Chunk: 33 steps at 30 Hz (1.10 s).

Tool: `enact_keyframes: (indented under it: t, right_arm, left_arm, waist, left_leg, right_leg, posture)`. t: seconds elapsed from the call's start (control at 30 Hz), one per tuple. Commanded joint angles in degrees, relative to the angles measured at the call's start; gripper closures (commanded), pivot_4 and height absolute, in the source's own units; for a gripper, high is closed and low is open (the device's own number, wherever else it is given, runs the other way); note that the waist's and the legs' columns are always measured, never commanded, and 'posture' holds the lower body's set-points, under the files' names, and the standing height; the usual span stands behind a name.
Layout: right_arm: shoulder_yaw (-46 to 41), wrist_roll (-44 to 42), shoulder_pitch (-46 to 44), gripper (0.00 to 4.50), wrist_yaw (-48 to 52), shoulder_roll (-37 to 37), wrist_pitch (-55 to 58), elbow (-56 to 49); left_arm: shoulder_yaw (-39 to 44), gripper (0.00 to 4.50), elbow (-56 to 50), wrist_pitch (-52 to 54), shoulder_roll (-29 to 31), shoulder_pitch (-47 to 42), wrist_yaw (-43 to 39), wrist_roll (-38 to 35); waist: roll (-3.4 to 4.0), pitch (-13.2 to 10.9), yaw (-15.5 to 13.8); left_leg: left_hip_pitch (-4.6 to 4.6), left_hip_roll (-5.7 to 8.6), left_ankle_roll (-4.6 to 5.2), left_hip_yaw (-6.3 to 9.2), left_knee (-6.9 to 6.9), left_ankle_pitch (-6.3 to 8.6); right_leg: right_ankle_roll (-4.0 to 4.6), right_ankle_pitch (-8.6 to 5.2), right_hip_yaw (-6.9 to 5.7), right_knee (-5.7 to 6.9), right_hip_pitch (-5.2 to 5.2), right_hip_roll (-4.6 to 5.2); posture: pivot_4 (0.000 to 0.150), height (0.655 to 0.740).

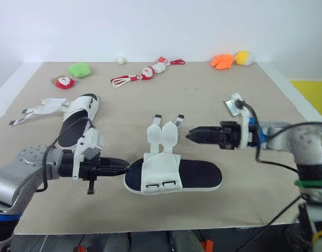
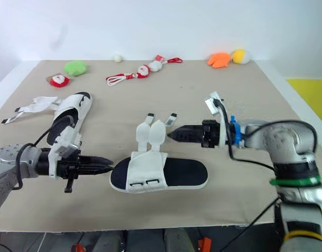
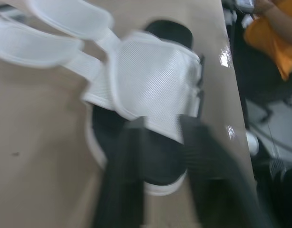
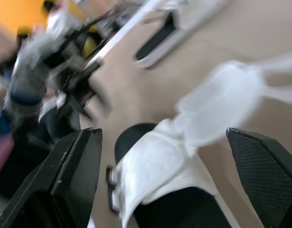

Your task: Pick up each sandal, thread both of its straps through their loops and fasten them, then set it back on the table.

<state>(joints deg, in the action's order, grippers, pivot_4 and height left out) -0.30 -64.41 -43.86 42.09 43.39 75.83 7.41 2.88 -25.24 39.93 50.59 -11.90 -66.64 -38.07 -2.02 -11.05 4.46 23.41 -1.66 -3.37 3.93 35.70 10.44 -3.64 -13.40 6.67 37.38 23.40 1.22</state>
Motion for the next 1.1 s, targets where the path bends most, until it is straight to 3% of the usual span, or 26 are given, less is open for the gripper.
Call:
enact_keyframes:
  t: [0.03,0.5,0.9,1.1]
  right_arm:
    - [-3.35,0.98,-3.43,0.0,-4.39,-2.52,5.34,5.2]
    - [-14.18,10.0,-15.87,0.0,-15.71,-13.89,11.22,26.32]
    - [-18.41,18.59,-19.28,0.0,-18.13,-18.71,5.83,37.31]
    - [-21.03,22.33,-21.36,0.0,-19.6,-22.63,-3.57,45.84]
  left_arm:
    - [-1.12,4.44,-0.51,-2.31,-0.27,0.43,1.4,2.28]
    - [-11.83,4.44,2.35,-5.88,-5.67,0.03,7.2,12.42]
    - [-13.4,4.44,1.36,-5.33,-5.54,0.77,8.26,13.9]
    - [-13.41,4.44,0.9,-4.8,-5.76,0.66,8.27,13.66]
  waist:
    - [0.01,0.0,-0.01]
    - [0.03,-0.01,0.05]
    - [0.05,0.0,0.1]
    - [0.05,0.0,0.28]
  left_leg:
    - [0.04,-0.01,0.0,0.01,-0.04,0.0]
    - [0.16,-0.02,0.2,0.03,-0.08,0.12]
    - [0.14,-0.01,0.21,0.04,-0.08,0.13]
    - [0.08,-0.03,0.21,0.04,-0.08,0.12]
  right_leg:
    - [0.0,-0.01,0.0,0.0,0.04,-0.02]
    - [-0.29,0.08,0.0,-0.08,0.08,-0.08]
    - [-0.3,0.08,0.01,-0.1,0.03,-0.09]
    - [-0.33,0.11,0.01,-0.1,-0.01,-0.11]
  posture:
    - [0.15,0.74]
    - [0.15,0.74]
    - [0.15,0.74]
    - [0.15,0.74]
